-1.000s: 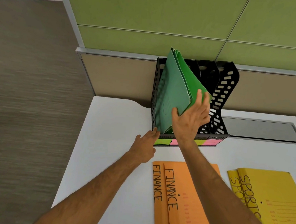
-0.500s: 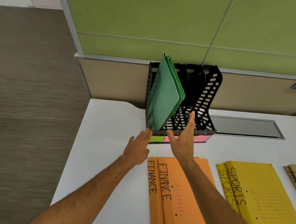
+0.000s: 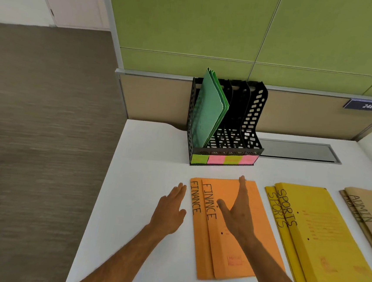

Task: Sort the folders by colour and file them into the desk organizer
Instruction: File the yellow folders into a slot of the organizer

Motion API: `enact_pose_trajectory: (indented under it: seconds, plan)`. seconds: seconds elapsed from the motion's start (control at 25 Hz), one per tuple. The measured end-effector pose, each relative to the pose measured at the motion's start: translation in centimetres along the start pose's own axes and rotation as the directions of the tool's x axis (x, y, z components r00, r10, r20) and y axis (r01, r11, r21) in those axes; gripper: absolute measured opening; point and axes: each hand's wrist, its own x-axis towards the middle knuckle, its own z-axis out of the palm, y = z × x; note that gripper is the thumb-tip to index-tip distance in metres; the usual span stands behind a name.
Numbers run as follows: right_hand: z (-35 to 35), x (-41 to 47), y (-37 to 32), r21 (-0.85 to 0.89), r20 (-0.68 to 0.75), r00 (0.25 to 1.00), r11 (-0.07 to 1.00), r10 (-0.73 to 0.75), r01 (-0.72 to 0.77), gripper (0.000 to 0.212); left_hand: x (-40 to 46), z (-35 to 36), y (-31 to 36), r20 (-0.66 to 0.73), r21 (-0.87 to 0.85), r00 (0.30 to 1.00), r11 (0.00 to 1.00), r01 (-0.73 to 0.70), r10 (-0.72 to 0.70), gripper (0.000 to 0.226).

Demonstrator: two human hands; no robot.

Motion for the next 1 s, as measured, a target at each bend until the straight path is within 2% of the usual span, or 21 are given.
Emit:
enact_pose_trajectory:
  seconds: [0.2, 0.52, 0.84, 1.0]
  plan:
    - [-0.7, -6.2, 1.8, -0.048, 0.038, 0.999, 0.999, 0.015, -0.013, 0.102, -4.9, 2.5, 0.7, -0.002, -0.092, 1.0, 0.996, 0.006, -0.006, 0.08]
    - [-4.4, -12.2, 5.7, -0.089, 0.15, 0.989, 0.996, 0.006, 0.007, 0.096, -10.2, 5.7, 4.6, -0.02, -0.11, 0.997, 0.992, 0.067, -0.07, 0.078]
    - [-11.8, -17.3, 10.1, -0.078, 0.222, 0.974, 0.995, -0.046, 0.064, 0.09, -16.3, 10.6, 13.0, -0.041, -0.183, 0.989, 0.974, 0.135, -0.145, 0.079]
    - [-15.0, -19.8, 12.5, -0.076, 0.209, 0.977, 0.995, -0.043, 0.061, 0.09, -18.4, 13.3, 17.1, -0.026, -0.25, 0.993, 0.963, 0.104, -0.114, 0.076]
